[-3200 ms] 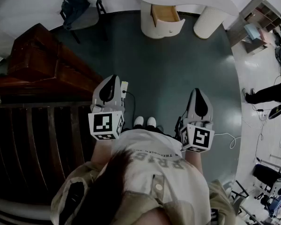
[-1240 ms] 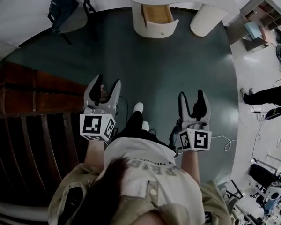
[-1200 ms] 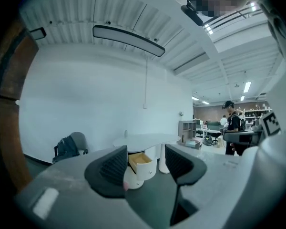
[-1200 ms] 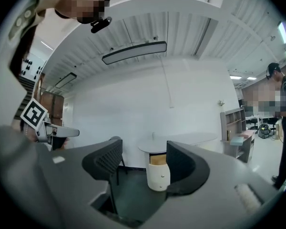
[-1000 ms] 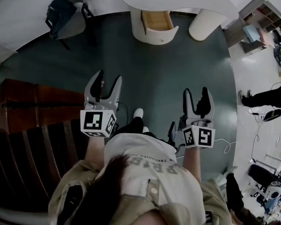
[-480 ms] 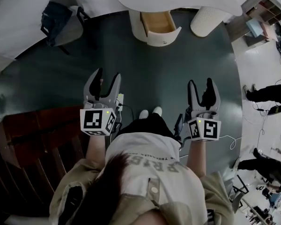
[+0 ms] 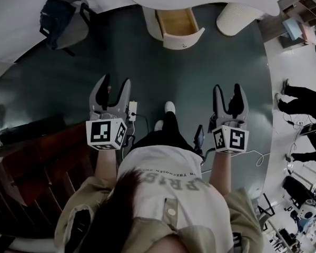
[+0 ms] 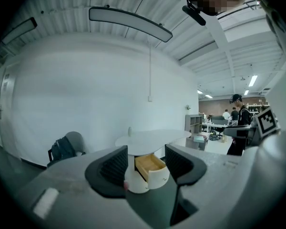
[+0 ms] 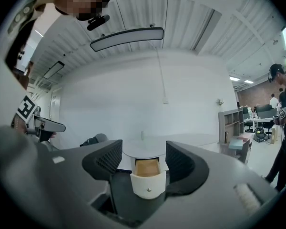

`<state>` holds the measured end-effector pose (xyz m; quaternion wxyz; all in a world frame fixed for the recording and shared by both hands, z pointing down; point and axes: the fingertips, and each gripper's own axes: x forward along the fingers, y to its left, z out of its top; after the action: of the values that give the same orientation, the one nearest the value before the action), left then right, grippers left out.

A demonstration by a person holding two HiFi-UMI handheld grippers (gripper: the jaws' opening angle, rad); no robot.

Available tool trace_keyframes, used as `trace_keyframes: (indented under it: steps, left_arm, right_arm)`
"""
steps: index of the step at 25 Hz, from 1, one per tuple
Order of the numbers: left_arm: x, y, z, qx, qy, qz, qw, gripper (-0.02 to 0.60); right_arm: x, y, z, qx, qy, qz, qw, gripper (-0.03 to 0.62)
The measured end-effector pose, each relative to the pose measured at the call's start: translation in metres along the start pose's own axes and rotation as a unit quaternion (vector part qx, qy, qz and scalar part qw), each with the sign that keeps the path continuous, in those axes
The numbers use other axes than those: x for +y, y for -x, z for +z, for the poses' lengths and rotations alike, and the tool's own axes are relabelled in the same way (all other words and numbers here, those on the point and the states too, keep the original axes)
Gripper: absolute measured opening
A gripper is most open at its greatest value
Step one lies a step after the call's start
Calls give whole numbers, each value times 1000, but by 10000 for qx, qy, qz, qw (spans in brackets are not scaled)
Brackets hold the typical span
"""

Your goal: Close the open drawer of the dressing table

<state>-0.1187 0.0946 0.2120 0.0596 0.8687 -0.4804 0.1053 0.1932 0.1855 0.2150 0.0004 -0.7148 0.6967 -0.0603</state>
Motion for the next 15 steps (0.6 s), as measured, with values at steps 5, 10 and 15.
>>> trace_keyframes:
  steps: [5,10,15]
  left_arm:
    - [-9,-38,26,-203,-222,158,9994,250]
    - [-18,-73,47,-346,-76,217,9991,250]
    - [-9,-96,44,-370,-158,301,9987,250]
  right_arm:
    - [-20,-48,5,-37,39,275,9996,290]
    - [-40,-94,14,-117,131,583,9981,289]
    - [-40,-135,-6,26,251,841,9961,289]
